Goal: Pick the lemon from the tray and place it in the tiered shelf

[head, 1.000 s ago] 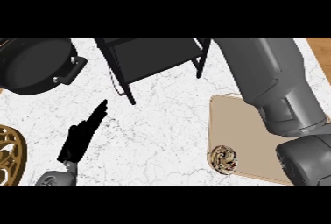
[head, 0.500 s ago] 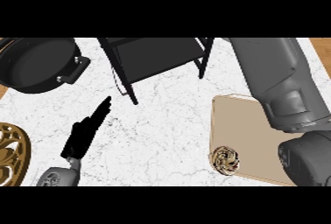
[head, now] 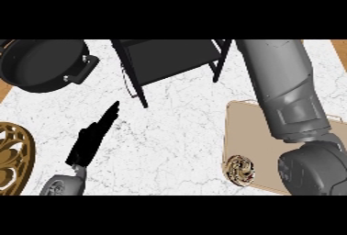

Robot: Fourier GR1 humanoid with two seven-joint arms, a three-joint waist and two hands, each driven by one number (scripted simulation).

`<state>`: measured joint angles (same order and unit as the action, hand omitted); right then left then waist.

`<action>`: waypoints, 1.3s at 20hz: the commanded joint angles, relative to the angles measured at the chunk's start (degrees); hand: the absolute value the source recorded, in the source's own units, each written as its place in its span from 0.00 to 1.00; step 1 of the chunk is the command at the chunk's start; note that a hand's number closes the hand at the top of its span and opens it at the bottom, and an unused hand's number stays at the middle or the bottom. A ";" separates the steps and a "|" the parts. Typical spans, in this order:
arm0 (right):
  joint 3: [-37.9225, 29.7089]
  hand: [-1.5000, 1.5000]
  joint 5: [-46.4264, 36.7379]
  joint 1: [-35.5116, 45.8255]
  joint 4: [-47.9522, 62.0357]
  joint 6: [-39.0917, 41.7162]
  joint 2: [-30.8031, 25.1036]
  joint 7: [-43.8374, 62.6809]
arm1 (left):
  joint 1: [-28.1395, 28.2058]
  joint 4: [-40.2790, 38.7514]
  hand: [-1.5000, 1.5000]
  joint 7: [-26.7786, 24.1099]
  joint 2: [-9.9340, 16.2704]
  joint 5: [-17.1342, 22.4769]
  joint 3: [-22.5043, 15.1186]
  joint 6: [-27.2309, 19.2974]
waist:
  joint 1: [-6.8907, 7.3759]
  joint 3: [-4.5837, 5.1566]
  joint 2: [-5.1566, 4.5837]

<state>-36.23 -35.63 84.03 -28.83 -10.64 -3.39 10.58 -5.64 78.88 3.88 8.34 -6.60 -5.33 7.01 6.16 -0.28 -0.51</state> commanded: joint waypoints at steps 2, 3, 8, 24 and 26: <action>-4.65 0.00 5.04 -1.74 2.32 -11.69 3.25 -8.12 | 1.30 1.11 0.50 0.24 0.74 0.43 0.44 0.55 | 0.03 0.29 -1.38; -5.89 0.00 5.06 -0.31 1.44 -13.98 2.87 -7.33 | -0.80 -0.74 0.50 0.15 0.36 0.42 1.16 -0.05 | -0.65 0.34 -1.69; -7.11 0.00 5.06 -0.58 1.54 -20.49 -1.33 -7.95 | 2.36 -2.33 0.50 -3.26 2.40 1.05 3.49 0.35 | -3.02 0.38 -0.73; -7.38 0.00 12.54 -15.72 4.80 4.73 -23.38 -16.97 | 1.49 0.16 0.50 1.38 0.76 1.48 4.40 -0.90 | -4.95 0.23 0.03; -6.10 0.00 12.99 -18.78 3.24 6.76 -22.59 -18.74 | 3.91 -2.67 0.50 -2.01 -0.06 -0.10 3.75 -1.95 | -5.57 0.26 0.30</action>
<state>-43.34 -24.09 69.32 -25.11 -8.69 -24.50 -4.66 -3.05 77.25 3.16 9.09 -5.93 -1.28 5.79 0.95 -0.02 -0.37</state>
